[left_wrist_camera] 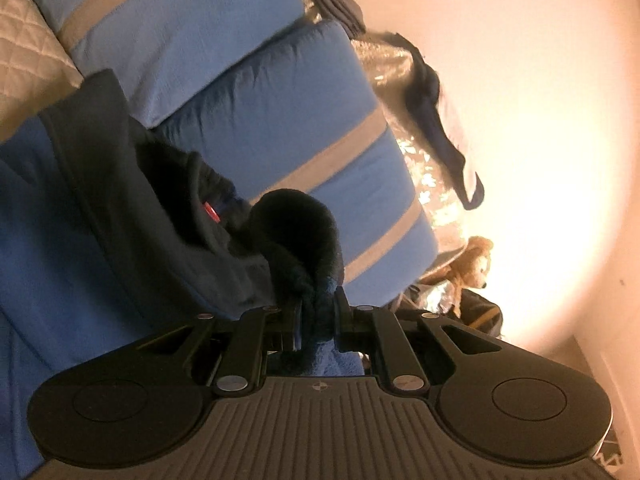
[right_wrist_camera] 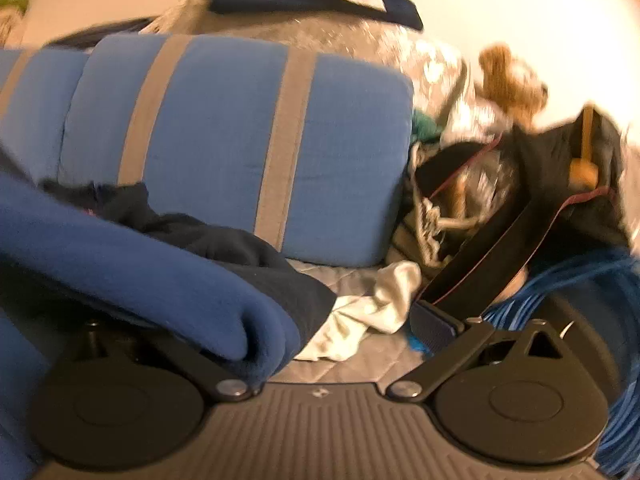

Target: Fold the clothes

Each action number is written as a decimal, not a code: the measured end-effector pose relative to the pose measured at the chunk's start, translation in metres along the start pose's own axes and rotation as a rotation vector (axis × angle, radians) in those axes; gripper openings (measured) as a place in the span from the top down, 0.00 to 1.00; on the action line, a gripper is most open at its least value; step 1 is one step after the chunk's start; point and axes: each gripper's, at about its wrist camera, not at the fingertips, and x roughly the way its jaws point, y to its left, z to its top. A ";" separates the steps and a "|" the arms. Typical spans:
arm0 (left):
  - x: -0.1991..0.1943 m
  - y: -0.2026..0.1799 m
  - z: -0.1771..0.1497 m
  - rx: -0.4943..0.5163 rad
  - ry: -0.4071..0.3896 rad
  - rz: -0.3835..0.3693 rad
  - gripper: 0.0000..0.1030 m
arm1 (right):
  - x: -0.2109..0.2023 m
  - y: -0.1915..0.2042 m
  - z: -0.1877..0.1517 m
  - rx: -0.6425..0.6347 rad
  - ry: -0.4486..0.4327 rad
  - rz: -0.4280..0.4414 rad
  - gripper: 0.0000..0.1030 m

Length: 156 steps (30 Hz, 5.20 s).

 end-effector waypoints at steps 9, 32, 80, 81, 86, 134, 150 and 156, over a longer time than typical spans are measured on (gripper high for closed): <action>0.000 -0.003 0.001 0.052 -0.021 0.047 0.88 | 0.023 0.000 -0.001 -0.157 0.015 -0.134 0.00; 0.000 0.001 0.014 0.096 -0.083 0.119 0.89 | 0.065 0.007 -0.017 -0.578 -0.124 -0.258 0.00; -0.037 0.024 0.034 0.065 -0.184 0.250 0.89 | 0.089 0.030 -0.013 -0.024 0.193 0.152 0.00; -0.037 0.024 0.034 0.064 -0.183 0.246 0.89 | 0.094 0.025 -0.014 -0.012 0.208 0.129 0.00; -0.040 0.030 0.035 0.039 -0.160 0.223 0.89 | 0.097 -0.014 -0.005 -0.014 0.152 0.026 0.00; -0.029 0.033 0.037 0.132 0.018 0.413 0.88 | 0.087 0.001 -0.038 -0.486 0.071 -0.040 0.00; -0.072 0.053 -0.054 0.152 -0.094 0.503 0.88 | 0.080 0.024 -0.039 -0.612 0.040 -0.126 0.00; -0.088 0.049 -0.058 0.165 -0.108 0.529 0.88 | 0.058 0.038 -0.040 -0.739 -0.081 -0.174 0.00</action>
